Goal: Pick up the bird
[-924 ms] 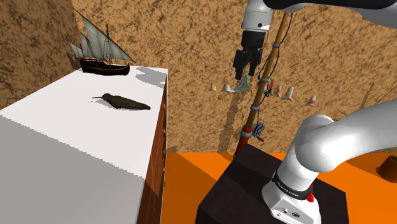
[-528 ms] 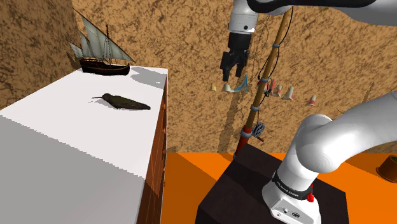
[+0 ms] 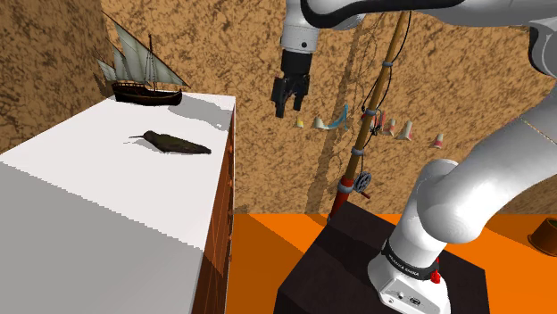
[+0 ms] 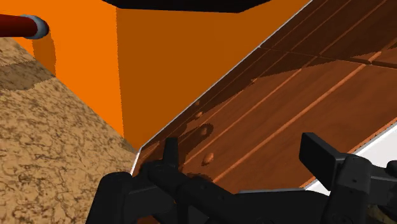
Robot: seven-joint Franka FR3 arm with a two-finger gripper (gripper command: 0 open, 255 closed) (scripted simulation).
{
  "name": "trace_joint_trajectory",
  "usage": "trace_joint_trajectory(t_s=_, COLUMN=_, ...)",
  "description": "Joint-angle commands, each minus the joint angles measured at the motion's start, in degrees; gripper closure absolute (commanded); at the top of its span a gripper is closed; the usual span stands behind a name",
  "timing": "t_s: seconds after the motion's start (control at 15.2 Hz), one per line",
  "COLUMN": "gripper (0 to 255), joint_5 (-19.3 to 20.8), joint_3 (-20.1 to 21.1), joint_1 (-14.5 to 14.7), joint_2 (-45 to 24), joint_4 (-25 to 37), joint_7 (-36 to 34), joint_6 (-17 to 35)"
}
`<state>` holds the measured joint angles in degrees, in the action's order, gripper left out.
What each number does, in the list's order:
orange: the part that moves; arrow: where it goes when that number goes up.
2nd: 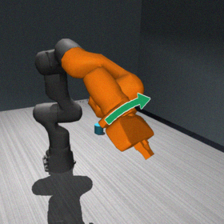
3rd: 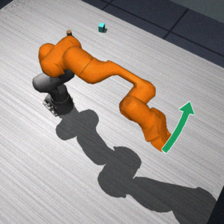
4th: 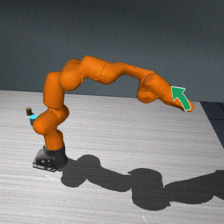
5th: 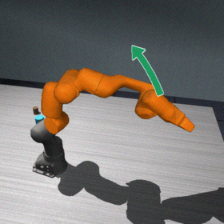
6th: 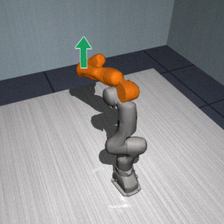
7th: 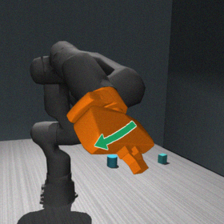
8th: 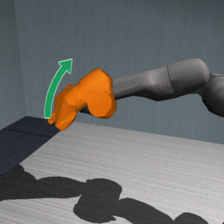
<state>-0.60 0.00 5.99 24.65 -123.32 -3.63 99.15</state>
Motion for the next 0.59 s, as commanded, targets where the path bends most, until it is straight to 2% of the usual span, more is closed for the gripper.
trace_joint_trajectory(t_s=0.0, gripper=0, joint_5=-0.56, joint_3=0.98, joint_1=1.07, joint_2=-3.54, joint_4=2.06, joint_7=0.30, joint_6=2.18)
trace_joint_trajectory(t_s=0.53, gripper=0, joint_5=-1.36, joint_3=4.28, joint_1=4.49, joint_2=-16.55, joint_4=12.01, joint_7=2.19, joint_6=7.75)
